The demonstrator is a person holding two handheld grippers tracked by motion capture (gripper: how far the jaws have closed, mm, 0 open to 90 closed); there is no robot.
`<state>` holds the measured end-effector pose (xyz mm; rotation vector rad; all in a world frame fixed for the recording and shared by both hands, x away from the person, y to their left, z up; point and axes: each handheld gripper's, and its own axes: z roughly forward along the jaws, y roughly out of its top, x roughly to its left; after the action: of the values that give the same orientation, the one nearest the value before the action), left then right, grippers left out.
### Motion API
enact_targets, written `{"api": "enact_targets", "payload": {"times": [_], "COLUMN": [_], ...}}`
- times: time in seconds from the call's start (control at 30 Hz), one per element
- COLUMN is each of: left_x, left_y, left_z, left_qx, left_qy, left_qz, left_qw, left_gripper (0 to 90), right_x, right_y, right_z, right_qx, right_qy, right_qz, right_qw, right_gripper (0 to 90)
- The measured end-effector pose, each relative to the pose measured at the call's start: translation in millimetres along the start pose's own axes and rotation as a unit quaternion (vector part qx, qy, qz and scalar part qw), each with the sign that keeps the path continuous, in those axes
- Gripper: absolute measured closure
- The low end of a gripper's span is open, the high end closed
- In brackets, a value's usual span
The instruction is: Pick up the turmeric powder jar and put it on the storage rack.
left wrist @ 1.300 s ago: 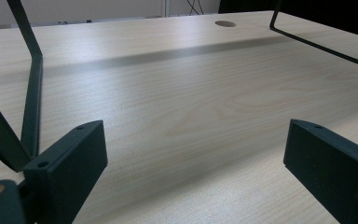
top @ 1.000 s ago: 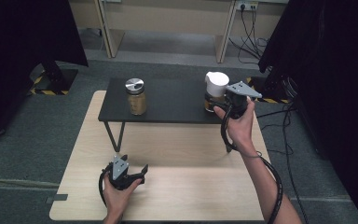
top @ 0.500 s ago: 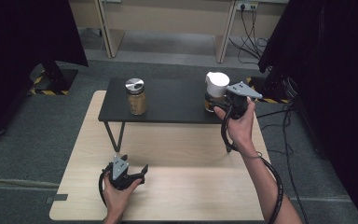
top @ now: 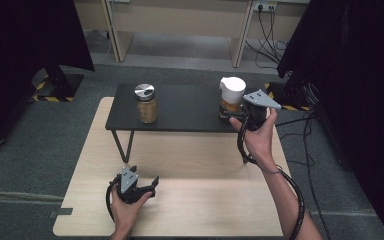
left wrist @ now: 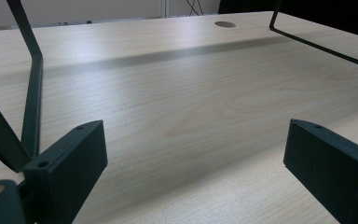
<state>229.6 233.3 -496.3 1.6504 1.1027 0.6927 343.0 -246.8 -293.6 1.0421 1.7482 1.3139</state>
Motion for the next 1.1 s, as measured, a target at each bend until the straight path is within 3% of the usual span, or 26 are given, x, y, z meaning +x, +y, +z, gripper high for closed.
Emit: {"api": "enact_targets", "payload": {"times": [0.37, 1.1], "left_x": [-0.2, 3.0], "left_y": [-0.6, -1.0], "left_z": [-0.3, -1.4], "left_qx": [-0.002, -0.002], "left_qy": [0.001, 0.000], "left_qz": [0.000, -0.008], "left_qw": [1.0000, 1.0000], "left_gripper": [5.2, 5.0], "right_x": [2.7, 8.7], "right_y": [-3.1, -17.4], "right_z": [-15.1, -68.4], "right_qx": [-0.015, -0.061], "right_qy": [-0.004, 0.001], "right_qz": [-0.004, -0.011], "right_qw": [0.9999, 0.9981], "right_gripper": [1.1, 1.3]}}
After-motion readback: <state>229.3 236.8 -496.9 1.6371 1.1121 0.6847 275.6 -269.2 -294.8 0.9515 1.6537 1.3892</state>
